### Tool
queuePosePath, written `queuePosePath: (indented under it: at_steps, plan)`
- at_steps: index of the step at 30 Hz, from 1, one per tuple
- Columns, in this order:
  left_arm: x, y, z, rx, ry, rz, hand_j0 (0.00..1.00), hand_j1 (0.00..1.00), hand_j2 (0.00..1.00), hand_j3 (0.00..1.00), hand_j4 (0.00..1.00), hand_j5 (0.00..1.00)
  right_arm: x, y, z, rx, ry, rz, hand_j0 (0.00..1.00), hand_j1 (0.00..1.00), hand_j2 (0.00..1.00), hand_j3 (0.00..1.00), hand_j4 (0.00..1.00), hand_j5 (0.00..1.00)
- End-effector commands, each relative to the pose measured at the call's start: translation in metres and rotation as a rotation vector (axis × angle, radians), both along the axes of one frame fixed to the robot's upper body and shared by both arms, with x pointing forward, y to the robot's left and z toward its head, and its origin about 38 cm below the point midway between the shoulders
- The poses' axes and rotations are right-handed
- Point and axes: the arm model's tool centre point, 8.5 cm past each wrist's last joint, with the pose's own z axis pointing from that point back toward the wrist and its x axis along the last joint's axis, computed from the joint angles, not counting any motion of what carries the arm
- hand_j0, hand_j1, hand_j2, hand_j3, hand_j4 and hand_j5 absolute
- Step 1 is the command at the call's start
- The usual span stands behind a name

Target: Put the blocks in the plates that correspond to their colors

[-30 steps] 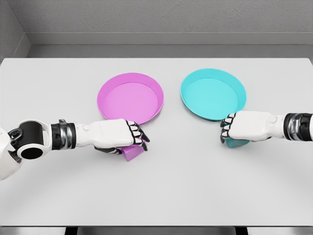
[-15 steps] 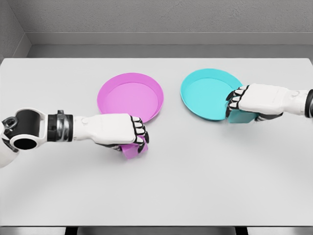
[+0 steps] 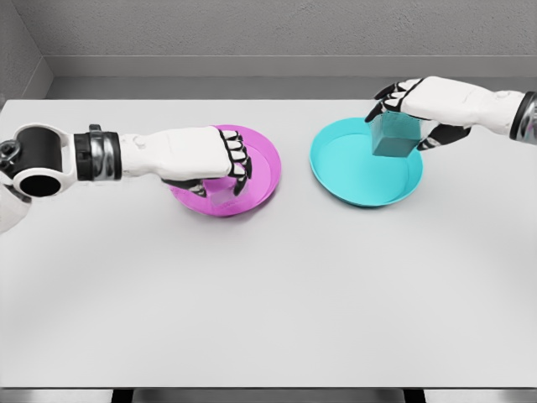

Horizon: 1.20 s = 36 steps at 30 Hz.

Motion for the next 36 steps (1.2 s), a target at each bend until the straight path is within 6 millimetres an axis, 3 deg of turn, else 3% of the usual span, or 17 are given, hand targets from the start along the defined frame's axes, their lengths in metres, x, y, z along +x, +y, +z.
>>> queuePosePath:
  at_steps: [1, 3, 5, 8, 9, 10, 11, 13, 16, 18, 20, 22, 23, 25, 27, 30, 36]
  plan:
    - [0.011, -0.001, -0.007, -0.017, 0.028, 0.031, 0.41, 0.41, 0.41, 0.41, 0.41, 0.41, 0.004, -0.008, -0.008, 0.010, 0.027, -0.031, 1.00, 1.00, 1.00, 1.00, 1.00, 1.00]
    - [0.033, -0.003, -0.013, -0.024, 0.051, 0.081, 0.41, 0.41, 0.41, 0.41, 0.41, 0.41, 0.004, -0.005, -0.011, 0.008, 0.030, -0.025, 1.00, 1.00, 1.00, 1.00, 1.00, 1.00]
    - [0.039, 0.001, -0.014, -0.023, 0.057, 0.104, 0.42, 0.42, 0.42, 0.42, 0.42, 0.42, 0.004, 0.005, -0.013, 0.014, 0.032, -0.004, 1.00, 1.00, 1.00, 1.00, 1.00, 1.00]
    - [0.052, 0.008, -0.022, -0.021, 0.082, 0.155, 0.43, 0.43, 0.43, 0.43, 0.43, 0.43, 0.004, 0.003, -0.012, 0.011, 0.031, -0.008, 1.00, 1.00, 1.00, 1.00, 1.00, 1.00]
    - [0.054, 0.008, -0.024, -0.021, 0.087, 0.160, 0.45, 0.45, 0.45, 0.45, 0.45, 0.45, 0.004, 0.003, -0.013, 0.011, 0.032, -0.008, 1.00, 1.00, 1.00, 1.00, 1.00, 1.00]
    - [0.056, 0.011, -0.026, -0.021, 0.094, 0.173, 0.54, 0.54, 0.54, 0.54, 0.54, 0.54, 0.004, 0.002, -0.010, 0.014, 0.026, -0.010, 1.00, 1.00, 1.00, 1.00, 1.00, 1.00]
    - [0.056, 0.012, -0.026, -0.025, 0.095, 0.174, 0.74, 0.74, 0.74, 0.74, 0.74, 0.74, 0.004, -0.005, -0.006, 0.017, 0.020, -0.026, 1.00, 1.00, 1.00, 1.00, 1.00, 1.00]
    - [0.056, 0.006, -0.025, -0.033, 0.095, 0.164, 0.99, 0.99, 0.99, 0.99, 0.99, 0.99, 0.000, -0.042, 0.010, 0.008, -0.010, -0.101, 1.00, 1.00, 1.00, 1.00, 1.00, 1.00]
    - [0.056, 0.006, -0.024, -0.036, 0.094, 0.163, 1.00, 1.00, 1.00, 1.00, 1.00, 1.00, -0.012, -0.085, 0.022, -0.012, -0.026, -0.190, 1.00, 1.00, 1.00, 1.00, 1.00, 1.00]
    - [0.057, 0.005, -0.019, -0.043, 0.087, 0.162, 1.00, 1.00, 1.00, 1.00, 1.00, 1.00, -0.019, -0.103, 0.018, -0.029, -0.011, -0.228, 1.00, 1.00, 1.00, 1.00, 1.00, 1.00]
    - [0.059, 0.010, -0.013, -0.076, 0.099, 0.171, 1.00, 1.00, 1.00, 1.00, 1.00, 1.00, -0.022, -0.107, 0.015, -0.023, -0.009, -0.238, 1.00, 1.00, 1.00, 1.00, 1.00, 1.00]
    - [0.060, 0.029, -0.003, -0.153, 0.128, 0.205, 1.00, 1.00, 1.00, 1.00, 1.00, 1.00, -0.021, -0.103, 0.013, -0.017, -0.006, -0.231, 1.00, 1.00, 1.00, 1.00, 1.00, 1.00]
    - [0.058, 0.063, 0.006, -0.226, 0.180, 0.263, 1.00, 1.00, 1.00, 1.00, 1.00, 1.00, -0.021, -0.103, 0.013, -0.017, -0.008, -0.231, 1.00, 1.00, 1.00, 1.00, 1.00, 1.00]
    - [0.051, 0.117, -0.001, -0.252, 0.236, 0.372, 1.00, 1.00, 1.00, 1.00, 1.00, 1.00, -0.021, -0.103, 0.013, -0.017, -0.007, -0.230, 1.00, 1.00, 1.00, 1.00, 1.00, 1.00]
    - [0.049, 0.131, -0.004, -0.236, 0.240, 0.400, 1.00, 1.00, 1.00, 1.00, 1.00, 1.00, -0.021, -0.102, 0.013, -0.017, -0.008, -0.229, 1.00, 1.00, 1.00, 1.00, 1.00, 1.00]
    - [0.045, 0.177, -0.021, -0.198, 0.269, 0.519, 1.00, 1.00, 1.00, 1.00, 1.00, 1.00, -0.022, -0.102, 0.009, -0.023, 0.000, -0.230, 1.00, 1.00, 1.00, 1.00, 1.00, 1.00]
    - [0.046, 0.180, -0.028, -0.198, 0.282, 0.535, 1.00, 1.00, 1.00, 1.00, 1.00, 1.00, -0.023, -0.103, 0.004, -0.026, 0.011, -0.230, 1.00, 1.00, 1.00, 1.00, 1.00, 1.00]
